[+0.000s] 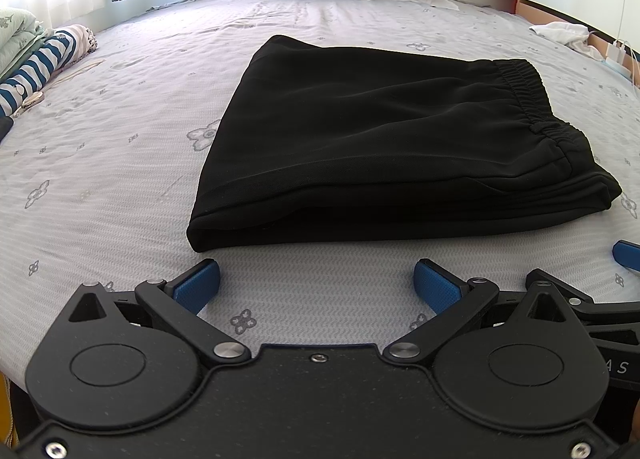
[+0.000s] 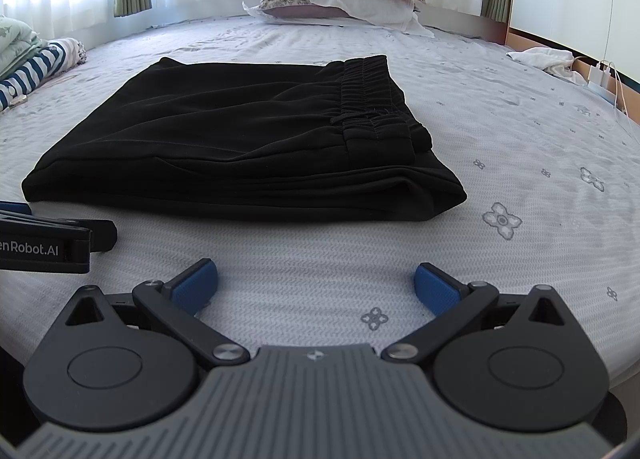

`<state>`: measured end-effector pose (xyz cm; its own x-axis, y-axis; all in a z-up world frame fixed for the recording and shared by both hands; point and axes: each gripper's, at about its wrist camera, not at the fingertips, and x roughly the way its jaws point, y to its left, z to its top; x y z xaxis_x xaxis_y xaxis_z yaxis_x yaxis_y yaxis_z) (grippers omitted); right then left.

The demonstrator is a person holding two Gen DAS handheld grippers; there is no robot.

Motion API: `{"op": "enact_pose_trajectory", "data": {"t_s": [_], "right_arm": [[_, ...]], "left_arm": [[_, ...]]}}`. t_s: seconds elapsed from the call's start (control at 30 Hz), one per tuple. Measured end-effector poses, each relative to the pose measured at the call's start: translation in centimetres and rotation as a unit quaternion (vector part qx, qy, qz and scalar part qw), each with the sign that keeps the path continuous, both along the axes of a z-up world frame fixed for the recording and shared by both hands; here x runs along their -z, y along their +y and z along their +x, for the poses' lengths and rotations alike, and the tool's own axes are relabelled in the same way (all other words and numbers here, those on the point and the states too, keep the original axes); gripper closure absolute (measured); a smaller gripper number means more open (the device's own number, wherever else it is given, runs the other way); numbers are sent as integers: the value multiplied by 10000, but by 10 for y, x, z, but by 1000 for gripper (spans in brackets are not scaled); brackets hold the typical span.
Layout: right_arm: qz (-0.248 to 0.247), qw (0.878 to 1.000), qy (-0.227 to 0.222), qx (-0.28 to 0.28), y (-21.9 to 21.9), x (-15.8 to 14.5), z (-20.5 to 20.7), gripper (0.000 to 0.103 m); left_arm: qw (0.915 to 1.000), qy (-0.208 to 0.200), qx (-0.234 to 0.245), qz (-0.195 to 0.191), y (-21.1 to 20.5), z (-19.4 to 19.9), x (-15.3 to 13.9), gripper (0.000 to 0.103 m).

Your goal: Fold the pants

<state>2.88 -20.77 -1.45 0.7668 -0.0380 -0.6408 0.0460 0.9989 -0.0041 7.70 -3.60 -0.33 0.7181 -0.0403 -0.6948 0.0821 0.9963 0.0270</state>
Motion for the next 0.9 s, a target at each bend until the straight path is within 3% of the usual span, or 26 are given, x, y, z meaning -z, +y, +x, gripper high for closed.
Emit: {"op": "enact_pose_trajectory", "data": {"t_s": [0.9], "right_arm": [[-16,10000,-44,9,2,1,-1,0]], "left_arm": [[10000,-22,8,7,-1,-1,0,0]]}}
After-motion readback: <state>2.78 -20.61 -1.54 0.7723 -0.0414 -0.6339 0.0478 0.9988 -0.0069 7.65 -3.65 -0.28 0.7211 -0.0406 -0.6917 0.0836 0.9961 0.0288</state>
